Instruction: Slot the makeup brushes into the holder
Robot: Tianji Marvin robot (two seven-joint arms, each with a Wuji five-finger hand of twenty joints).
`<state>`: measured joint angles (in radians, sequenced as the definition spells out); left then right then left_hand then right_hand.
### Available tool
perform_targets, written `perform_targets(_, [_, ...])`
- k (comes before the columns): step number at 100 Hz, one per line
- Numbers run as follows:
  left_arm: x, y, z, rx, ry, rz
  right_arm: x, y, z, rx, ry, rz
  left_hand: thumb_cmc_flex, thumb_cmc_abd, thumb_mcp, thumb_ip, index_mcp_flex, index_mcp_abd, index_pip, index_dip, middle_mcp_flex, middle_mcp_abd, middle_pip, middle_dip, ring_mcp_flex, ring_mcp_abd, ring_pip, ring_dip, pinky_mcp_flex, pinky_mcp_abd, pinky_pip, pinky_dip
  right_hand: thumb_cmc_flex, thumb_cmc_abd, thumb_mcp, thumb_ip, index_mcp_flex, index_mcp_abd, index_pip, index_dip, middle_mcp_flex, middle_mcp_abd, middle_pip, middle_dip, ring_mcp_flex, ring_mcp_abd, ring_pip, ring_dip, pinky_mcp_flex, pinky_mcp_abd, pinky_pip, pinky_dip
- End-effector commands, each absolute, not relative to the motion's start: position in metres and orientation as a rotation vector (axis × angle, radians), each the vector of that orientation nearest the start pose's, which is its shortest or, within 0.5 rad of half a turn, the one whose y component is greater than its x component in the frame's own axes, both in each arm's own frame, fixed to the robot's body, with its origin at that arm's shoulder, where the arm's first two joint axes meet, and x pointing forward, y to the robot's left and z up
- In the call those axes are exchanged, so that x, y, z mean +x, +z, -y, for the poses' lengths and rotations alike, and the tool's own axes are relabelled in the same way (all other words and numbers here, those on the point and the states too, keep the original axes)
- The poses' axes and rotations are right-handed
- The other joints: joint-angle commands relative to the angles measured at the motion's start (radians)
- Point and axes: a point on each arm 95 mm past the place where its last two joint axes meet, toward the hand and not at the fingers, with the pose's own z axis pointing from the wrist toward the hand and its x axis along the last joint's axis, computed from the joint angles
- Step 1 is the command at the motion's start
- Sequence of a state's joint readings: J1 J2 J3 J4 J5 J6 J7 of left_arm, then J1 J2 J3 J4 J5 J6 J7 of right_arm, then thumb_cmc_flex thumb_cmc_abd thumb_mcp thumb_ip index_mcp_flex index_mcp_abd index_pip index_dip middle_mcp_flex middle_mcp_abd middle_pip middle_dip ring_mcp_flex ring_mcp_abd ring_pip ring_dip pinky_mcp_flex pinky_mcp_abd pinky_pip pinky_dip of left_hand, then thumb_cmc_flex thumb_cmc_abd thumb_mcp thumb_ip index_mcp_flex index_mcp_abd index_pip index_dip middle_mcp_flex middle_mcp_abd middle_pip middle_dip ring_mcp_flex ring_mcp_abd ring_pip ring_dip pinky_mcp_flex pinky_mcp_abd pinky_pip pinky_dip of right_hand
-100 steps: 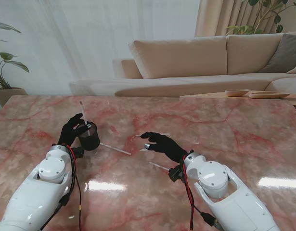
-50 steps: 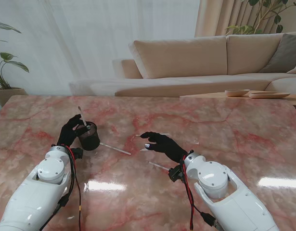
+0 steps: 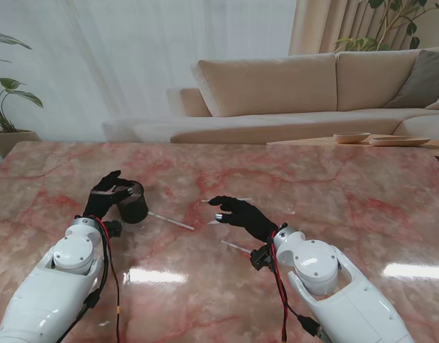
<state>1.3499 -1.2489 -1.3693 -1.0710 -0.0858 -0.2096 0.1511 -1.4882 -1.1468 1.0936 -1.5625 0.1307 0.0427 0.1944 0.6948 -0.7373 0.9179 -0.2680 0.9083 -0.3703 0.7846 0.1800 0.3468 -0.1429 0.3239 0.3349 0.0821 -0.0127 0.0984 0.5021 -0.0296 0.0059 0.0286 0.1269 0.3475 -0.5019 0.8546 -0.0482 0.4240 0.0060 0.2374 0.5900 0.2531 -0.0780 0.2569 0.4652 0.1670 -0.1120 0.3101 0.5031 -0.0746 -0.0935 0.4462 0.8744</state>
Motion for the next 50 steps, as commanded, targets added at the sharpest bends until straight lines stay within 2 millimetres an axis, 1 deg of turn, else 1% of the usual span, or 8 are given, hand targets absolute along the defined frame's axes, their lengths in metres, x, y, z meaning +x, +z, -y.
perform_targets(1, [0.463,-0.384,-0.097,-2.123,-1.954,-0.242,0.396,-0.343,-0.067,-2.079,-1.783,0.955,-0.014,-0.033,-0.034,0.017,-0.032,-0.012,-0.018,0.012,-0.030,-0.004,-0.018,-0.007,-0.036,-0.028,-0.026,-0.006,0.005,-0.026,-0.035,-0.011,-0.028,-0.002,0.014,0.000,-0.023,-0.023,-0.005,-0.003,-0.029,-0.003,0.012,0.004,-0.036,-0.024,0.011,0.011,-0.012,-0.052,0.015,-0.015])
perform_targets(28, [0.461,-0.380,-0.100,-2.108,-1.958,-0.260,0.397,-0.343,-0.066,-2.070,-1.790,0.952,-0.025,-0.033,-0.030,0.015,-0.040,0.001,-0.040,0.024,-0.039,0.008,-0.020,-0.006,-0.037,-0.026,-0.027,-0.009,0.005,-0.025,-0.036,-0.013,-0.029,-0.002,0.015,0.000,-0.022,-0.023,-0.005,-0.003,-0.029,-0.003,0.012,0.004,-0.036,-0.024,0.012,0.011,-0.012,-0.052,0.015,-0.015])
perform_targets(37, [0.459,-0.377,-0.101,-2.101,-1.966,-0.268,0.397,-0.343,-0.066,-2.068,-1.793,0.950,-0.053,-0.035,-0.011,0.015,-0.056,0.019,-0.083,0.037,-0.050,0.014,-0.023,-0.006,-0.036,-0.023,-0.031,-0.017,0.005,-0.023,-0.037,-0.017,-0.028,-0.002,0.015,0.000,-0.022,-0.023,-0.005,-0.003,-0.029,-0.002,0.012,0.004,-0.035,-0.024,0.012,0.011,-0.012,-0.052,0.015,-0.015])
perform_targets(40, [0.459,-0.376,-0.101,-2.098,-1.971,-0.272,0.397,-0.343,-0.066,-2.068,-1.793,0.949,-0.071,-0.038,0.005,0.019,-0.061,0.028,-0.109,0.053,-0.053,0.015,-0.025,-0.007,-0.036,-0.022,-0.032,-0.023,0.005,-0.022,-0.038,-0.020,-0.028,-0.002,0.015,0.000,-0.023,-0.023,-0.005,-0.003,-0.030,-0.003,0.012,0.004,-0.036,-0.023,0.012,0.011,-0.012,-0.052,0.015,-0.015])
perform_targets(42, [0.458,-0.376,-0.101,-2.096,-1.974,-0.275,0.398,-0.343,-0.066,-2.068,-1.793,0.949,-0.087,-0.038,0.014,0.019,-0.063,0.037,-0.148,0.086,-0.056,0.016,-0.026,-0.007,-0.036,-0.021,-0.030,-0.030,0.005,-0.022,-0.037,-0.026,-0.028,-0.002,0.015,0.000,-0.023,-0.022,-0.005,-0.003,-0.029,-0.003,0.012,0.004,-0.035,-0.023,0.012,0.011,-0.012,-0.052,0.015,-0.015])
perform_targets(45, [0.458,-0.375,-0.102,-2.091,-1.980,-0.280,0.398,-0.343,-0.066,-2.068,-1.794,0.948,-0.144,-0.041,0.053,0.072,-0.081,0.060,-0.185,0.106,-0.067,0.020,-0.030,-0.009,-0.036,-0.018,-0.034,-0.040,0.004,-0.020,-0.038,-0.030,-0.028,-0.003,0.014,-0.001,-0.023,-0.022,-0.006,-0.003,-0.030,-0.003,0.011,0.004,-0.036,-0.023,0.011,0.011,-0.012,-0.052,0.015,-0.015])
perform_targets(46, [0.458,-0.374,-0.102,-2.090,-1.982,-0.282,0.398,-0.343,-0.066,-2.068,-1.794,0.948,-0.155,-0.044,0.057,0.082,-0.087,0.065,-0.192,0.109,-0.069,0.021,-0.030,-0.009,-0.036,-0.017,-0.035,-0.042,0.004,-0.019,-0.038,-0.031,-0.028,-0.003,0.014,-0.001,-0.024,-0.022,-0.006,-0.003,-0.030,-0.003,0.011,0.004,-0.036,-0.023,0.011,0.011,-0.012,-0.052,0.015,-0.015])
perform_targets(50, [0.457,-0.372,-0.103,-2.081,-1.992,-0.287,0.398,-0.343,-0.066,-2.067,-1.795,0.946,-0.186,-0.064,0.046,0.087,-0.115,0.076,-0.211,0.112,-0.077,0.024,-0.034,-0.011,-0.038,-0.014,-0.037,-0.046,0.003,-0.017,-0.039,-0.032,-0.028,-0.002,0.014,-0.001,-0.023,-0.023,-0.006,-0.003,-0.030,-0.003,0.011,0.004,-0.036,-0.023,0.012,0.011,-0.012,-0.051,0.015,-0.015])
